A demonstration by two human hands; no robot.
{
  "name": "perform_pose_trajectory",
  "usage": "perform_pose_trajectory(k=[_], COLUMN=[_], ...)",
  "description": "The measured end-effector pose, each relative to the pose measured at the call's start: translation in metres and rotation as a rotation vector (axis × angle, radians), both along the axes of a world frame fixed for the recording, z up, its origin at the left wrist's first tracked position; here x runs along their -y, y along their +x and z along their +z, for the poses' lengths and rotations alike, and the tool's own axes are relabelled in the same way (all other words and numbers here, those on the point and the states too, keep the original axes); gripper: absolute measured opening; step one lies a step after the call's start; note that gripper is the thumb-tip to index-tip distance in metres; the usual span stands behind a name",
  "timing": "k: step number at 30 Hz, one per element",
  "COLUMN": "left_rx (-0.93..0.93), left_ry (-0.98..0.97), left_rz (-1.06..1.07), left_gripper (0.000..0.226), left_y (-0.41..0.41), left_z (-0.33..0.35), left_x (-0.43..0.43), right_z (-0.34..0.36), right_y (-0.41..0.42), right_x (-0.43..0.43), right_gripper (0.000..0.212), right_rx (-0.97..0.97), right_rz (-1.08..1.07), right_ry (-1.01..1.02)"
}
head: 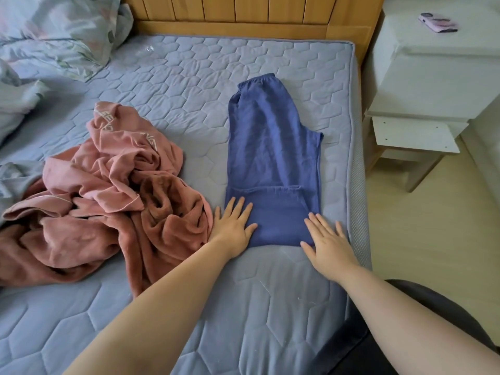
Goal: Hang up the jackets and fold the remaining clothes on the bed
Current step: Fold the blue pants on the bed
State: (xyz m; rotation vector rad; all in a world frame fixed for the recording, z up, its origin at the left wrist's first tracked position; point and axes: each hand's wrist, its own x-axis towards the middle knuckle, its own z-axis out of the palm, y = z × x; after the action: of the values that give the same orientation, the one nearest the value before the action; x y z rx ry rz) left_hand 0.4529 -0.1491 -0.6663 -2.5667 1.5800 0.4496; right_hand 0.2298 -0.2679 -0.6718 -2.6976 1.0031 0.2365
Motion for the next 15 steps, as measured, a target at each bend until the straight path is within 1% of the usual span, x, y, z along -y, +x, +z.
perform_pose_trajectory(k=[2,3,5,6,7,8,10,13,15], left_rx=[-0.024,-0.015,0.037,0.072,0.104,0.127,0.140,0.084,0.059], left_ry=[-0.061,-0.098,-0.151,-0.159,-0.157,-0.149,-0.157,-0.170,-0.153], left_rz=[-0.014,-0.086,-0.303,-0.389,-0.429,-0.422,-0.335,-0.242,-0.255], left_gripper=[0.071,0.077,0.086,0.087,0.084,0.081,0.076,0.072,0.067], left_y=[0.000,0.000,0.000,0.001,0.001,0.001,-0.003,-0.004,-0.004], left_z=[0.004,0.005,0.003,0.001,-0.003,-0.005,-0.003,0.003,0.007], left_x=[-0.002,-0.005,-0.015,-0.020,-0.023,-0.025,-0.026,-0.026,-0.027], right_z=[0.002,0.003,0.003,0.002,-0.001,-0.002,-0.005,-0.005,-0.002], right_y=[-0.003,-0.002,0.004,0.007,0.009,0.011,0.015,0.019,0.018], right_x=[-0.001,-0.002,-0.006,-0.007,-0.009,-0.010,-0.011,-0.007,-0.006], right_gripper=[0.071,0.074,0.077,0.076,0.075,0.074,0.073,0.067,0.061], right_rx=[0.059,0.074,0.085,0.087,0.089,0.081,0.076,0.073,0.083], right_rz=[0.039,0.082,0.178,0.206,0.217,0.215,0.220,0.241,0.252], right_ry=[-0.003,-0.005,-0.046,-0.081,-0.122,-0.152,-0.215,-0.323,-0.384])
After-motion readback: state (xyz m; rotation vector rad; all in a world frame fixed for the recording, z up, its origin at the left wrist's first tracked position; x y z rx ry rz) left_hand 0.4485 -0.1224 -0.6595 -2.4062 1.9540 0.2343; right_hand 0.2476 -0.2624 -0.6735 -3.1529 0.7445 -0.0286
